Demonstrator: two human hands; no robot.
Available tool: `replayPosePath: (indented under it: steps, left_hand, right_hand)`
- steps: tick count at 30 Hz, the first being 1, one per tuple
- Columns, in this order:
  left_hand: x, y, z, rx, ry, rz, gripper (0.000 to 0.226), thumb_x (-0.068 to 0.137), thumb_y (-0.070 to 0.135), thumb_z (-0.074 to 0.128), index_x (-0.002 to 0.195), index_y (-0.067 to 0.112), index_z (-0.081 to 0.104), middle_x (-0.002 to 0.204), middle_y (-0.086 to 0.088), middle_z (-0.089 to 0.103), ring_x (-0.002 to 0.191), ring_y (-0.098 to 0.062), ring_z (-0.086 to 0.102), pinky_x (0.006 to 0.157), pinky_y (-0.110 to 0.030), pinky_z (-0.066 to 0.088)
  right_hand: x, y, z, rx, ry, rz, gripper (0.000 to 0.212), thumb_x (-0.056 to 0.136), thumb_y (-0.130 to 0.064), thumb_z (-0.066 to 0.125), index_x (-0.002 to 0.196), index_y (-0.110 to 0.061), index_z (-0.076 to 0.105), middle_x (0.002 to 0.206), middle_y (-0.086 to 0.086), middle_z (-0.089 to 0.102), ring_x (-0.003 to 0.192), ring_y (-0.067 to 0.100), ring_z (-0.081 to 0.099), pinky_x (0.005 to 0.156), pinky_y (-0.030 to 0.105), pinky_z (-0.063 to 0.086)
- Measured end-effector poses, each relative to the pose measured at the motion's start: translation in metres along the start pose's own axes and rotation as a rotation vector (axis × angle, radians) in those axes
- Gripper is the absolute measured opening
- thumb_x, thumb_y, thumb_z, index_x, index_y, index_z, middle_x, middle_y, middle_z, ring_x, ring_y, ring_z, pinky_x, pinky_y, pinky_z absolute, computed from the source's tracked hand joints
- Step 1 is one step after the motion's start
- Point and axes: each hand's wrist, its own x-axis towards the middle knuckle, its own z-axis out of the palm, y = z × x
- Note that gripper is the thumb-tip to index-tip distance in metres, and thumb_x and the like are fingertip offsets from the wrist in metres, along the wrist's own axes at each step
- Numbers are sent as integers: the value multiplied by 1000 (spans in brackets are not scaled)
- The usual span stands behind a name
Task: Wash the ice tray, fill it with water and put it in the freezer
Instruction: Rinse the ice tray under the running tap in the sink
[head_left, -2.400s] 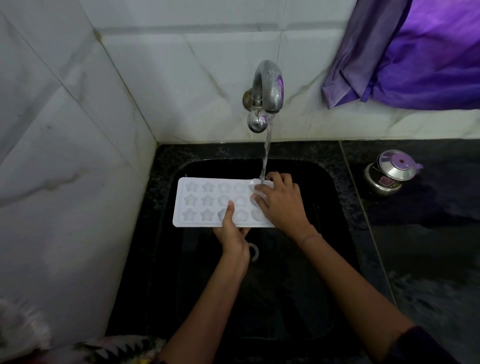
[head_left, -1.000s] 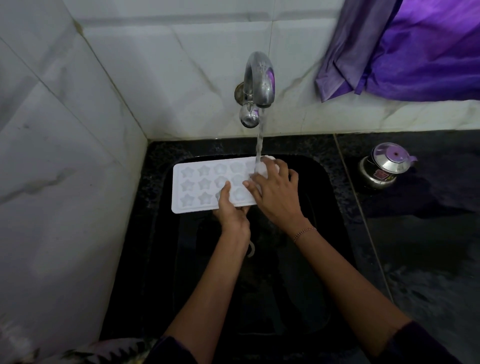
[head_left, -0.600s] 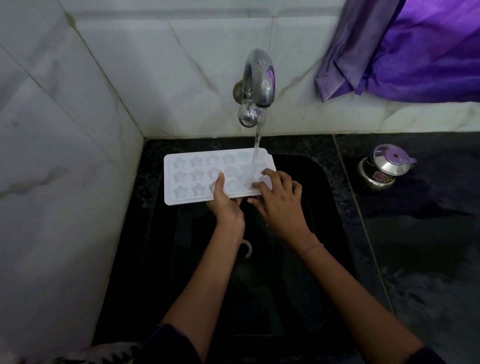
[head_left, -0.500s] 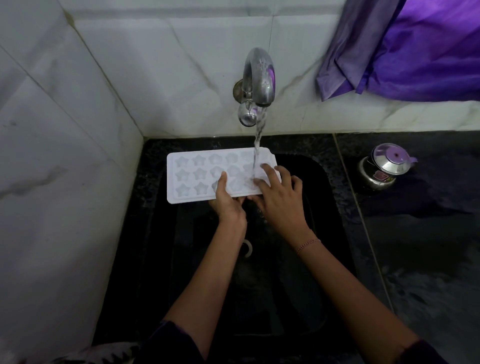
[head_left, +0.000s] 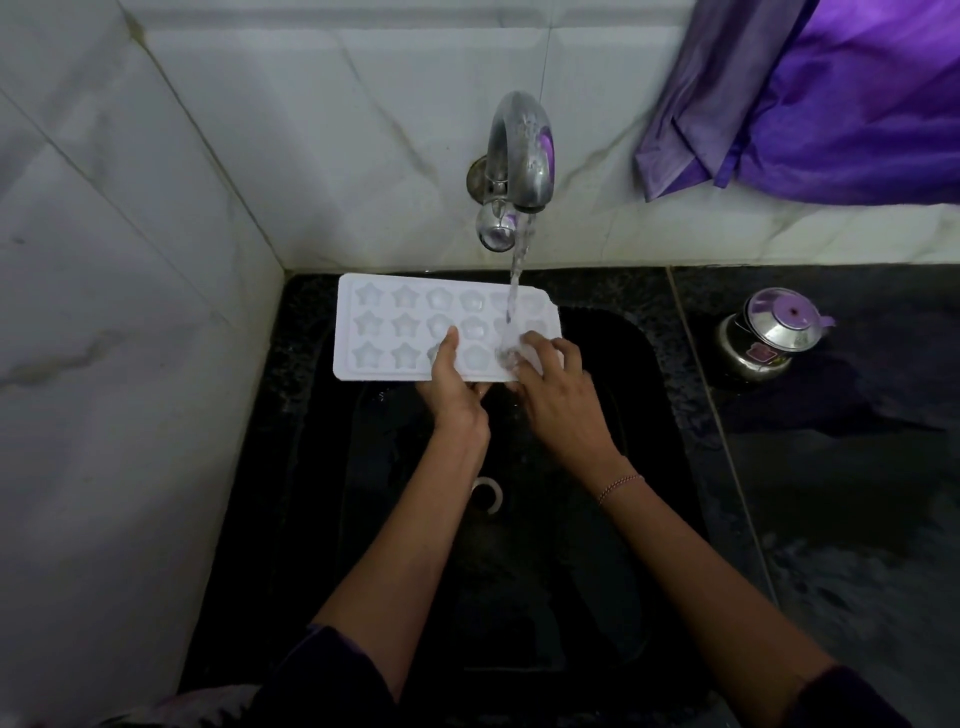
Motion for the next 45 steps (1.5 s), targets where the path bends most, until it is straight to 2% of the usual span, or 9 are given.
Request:
replayPosePath:
  steps: [5, 11, 17, 20, 24, 29, 35, 42, 45]
  left_hand:
    - [3, 10, -13, 137, -53, 38, 44, 83, 27, 71, 123, 15, 57, 112, -6, 68, 98, -24, 68, 79, -45, 58]
    - [-1, 7, -23, 644, 57, 446, 29, 80, 22, 75, 104, 10, 67, 105, -6, 69, 91, -11, 64, 73, -20, 50]
    - [-1, -4, -41, 1088, 84, 816, 28, 82, 26, 71, 102, 6, 70, 93, -15, 73, 87, -29, 69, 74, -30, 51]
    - [-4, -9, -43, 952, 150, 671, 30, 82, 23, 72, 105, 5, 69, 101, -13, 72, 93, -25, 67, 74, -24, 47]
    - [-4, -17, -44, 484, 168, 262, 33, 79, 18, 76, 109, 9, 66, 109, -7, 69, 97, -19, 66, 80, -32, 55]
    - [-6, -22, -48, 180, 101, -17, 34, 80, 16, 73, 112, 16, 60, 108, -7, 69, 95, -23, 68, 66, -38, 58]
    - [-5, -15, -56, 67, 52, -155, 51, 79, 23, 72, 127, 16, 55, 116, -9, 67, 102, -28, 66, 64, -38, 57]
    - [-3, -18, -62, 5, 39, -123, 58, 77, 23, 75, 130, 17, 53, 118, -8, 67, 104, -26, 66, 60, -35, 58]
    - [-3, -21, -65, 5, 23, -107, 56, 79, 23, 74, 131, 17, 52, 119, -7, 67, 105, -25, 66, 62, -35, 58]
  right_hand:
    - [-13, 0, 9, 150, -73, -5, 37, 88, -18, 55, 125, -14, 51, 136, 16, 41, 114, 39, 40, 68, 40, 56]
    - [-30, -9, 33, 260, -250, -3, 52, 88, -9, 56, 138, -12, 41, 141, 16, 38, 119, 34, 42, 84, 40, 53]
    - [-41, -11, 37, 176, -343, 19, 51, 89, -15, 51, 138, -7, 39, 138, 18, 38, 118, 35, 42, 91, 43, 48]
    - [-41, -15, 33, 358, -271, 174, 46, 93, -12, 47, 137, -6, 38, 136, 17, 37, 120, 34, 40, 100, 38, 38]
    - [-34, -15, 32, 825, -165, 735, 50, 97, -29, 47, 137, -3, 34, 138, 15, 39, 126, 29, 42, 101, 29, 32]
    - [-18, -4, 29, 1207, -196, 1222, 57, 96, -49, 40, 138, -11, 34, 133, 9, 45, 116, 29, 50, 92, 43, 49]
    - [-13, 6, 15, 993, -90, 924, 38, 101, -29, 36, 129, -7, 49, 126, 13, 55, 107, 19, 51, 85, 24, 37]
    - [-7, 15, 3, 818, -96, 755, 39, 100, -31, 38, 130, -8, 47, 123, 14, 57, 114, 31, 53, 91, 35, 42]
    - [-6, 18, -4, 301, -101, 544, 43, 98, -32, 41, 135, -10, 43, 125, 14, 53, 112, 33, 50, 86, 42, 43]
